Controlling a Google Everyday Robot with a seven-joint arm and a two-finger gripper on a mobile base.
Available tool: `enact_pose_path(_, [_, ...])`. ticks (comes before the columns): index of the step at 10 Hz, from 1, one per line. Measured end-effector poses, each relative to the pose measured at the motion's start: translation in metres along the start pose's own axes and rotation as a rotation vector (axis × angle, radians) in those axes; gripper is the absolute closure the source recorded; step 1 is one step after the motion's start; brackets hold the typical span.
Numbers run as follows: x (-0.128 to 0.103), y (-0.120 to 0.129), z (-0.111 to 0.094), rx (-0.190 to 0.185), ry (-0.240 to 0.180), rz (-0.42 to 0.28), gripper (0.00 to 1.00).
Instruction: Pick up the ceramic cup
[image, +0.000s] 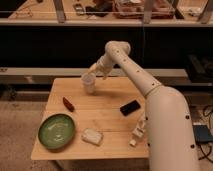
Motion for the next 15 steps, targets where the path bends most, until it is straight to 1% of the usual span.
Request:
enact_pose_path(3, [-0.001, -0.007, 0.025, -0.008, -0.008, 0.014, 0.35])
enact_pose_path(4, [-0.001, -0.007, 0.03, -0.012, -0.01, 0.018, 0.35])
enact_pose_path(8, [-0.005, 0.009, 0.059, -0.063, -0.032, 0.038, 0.35])
enact_pose_path(9, [-0.004, 0.014, 0.067, -0.074, -0.035, 0.052, 0.37])
enact_pose_path(10, [-0.002, 0.016, 0.069, -0.076, -0.033, 0.063, 0.43])
enact_pose_path(12, [0.005, 0.019, 0.071, -0.072, -0.023, 0.083, 0.66])
enact_pose_path(14, [0.007, 0.016, 0.072, -0.068, -0.02, 0.083, 0.83])
enact_pose_path(15, [0.006, 0.013, 0.07, -0.07, -0.022, 0.078, 0.95])
